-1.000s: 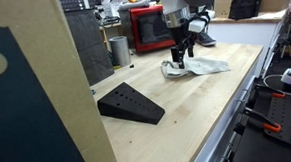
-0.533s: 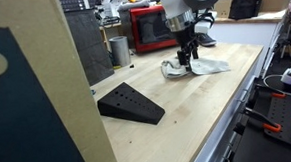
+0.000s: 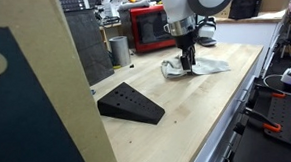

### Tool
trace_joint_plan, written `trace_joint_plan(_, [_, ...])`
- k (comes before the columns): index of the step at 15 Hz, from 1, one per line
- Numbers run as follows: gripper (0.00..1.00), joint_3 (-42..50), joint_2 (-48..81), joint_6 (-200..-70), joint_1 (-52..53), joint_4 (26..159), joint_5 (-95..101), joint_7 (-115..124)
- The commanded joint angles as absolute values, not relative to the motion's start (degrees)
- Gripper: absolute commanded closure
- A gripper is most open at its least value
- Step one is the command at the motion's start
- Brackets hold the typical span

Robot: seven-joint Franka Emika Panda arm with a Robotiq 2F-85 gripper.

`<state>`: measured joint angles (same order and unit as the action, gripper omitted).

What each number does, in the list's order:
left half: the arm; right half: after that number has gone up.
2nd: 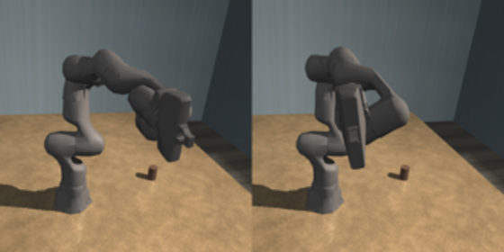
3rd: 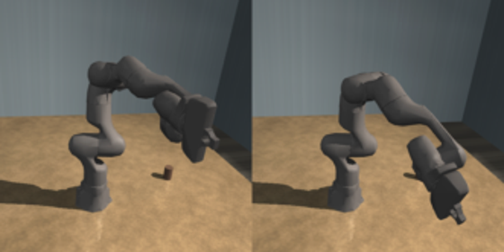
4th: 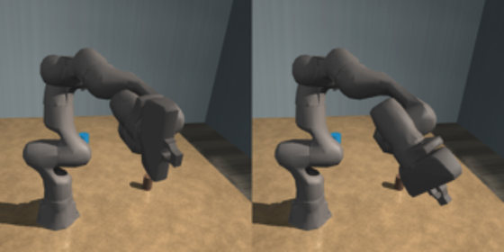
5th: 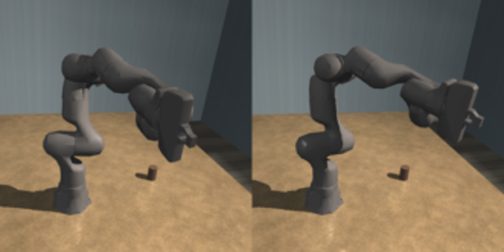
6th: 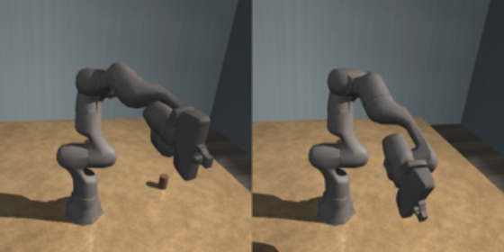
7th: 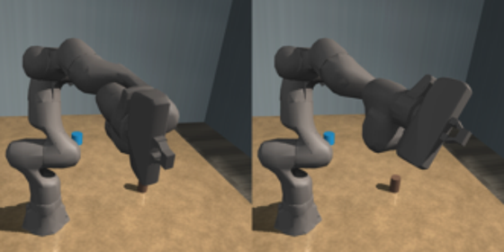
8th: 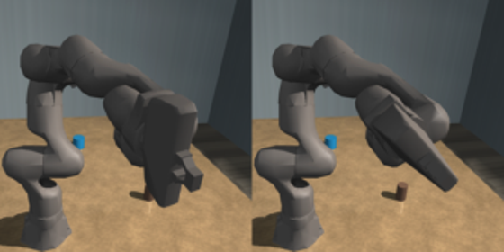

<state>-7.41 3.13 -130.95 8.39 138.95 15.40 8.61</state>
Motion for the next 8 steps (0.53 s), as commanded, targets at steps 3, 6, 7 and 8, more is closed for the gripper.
trace_joint_plan(3, [0.64,-8.3,0.9,-135.0,9.2,141.5,16.7,6.8])
trace_joint_plan(6, [0.86,-8.5,0.5,-134.2,9.1,140.7,15.6,6.8])
trace_joint_plan(7, [0.95,-8.4,0.5,-134.2,9.1,140.5,15.4,7.0])
trace_joint_plan(8, [0.99,-8.4,0.4,-134.1,9.0,140.2,15.3,7.1])
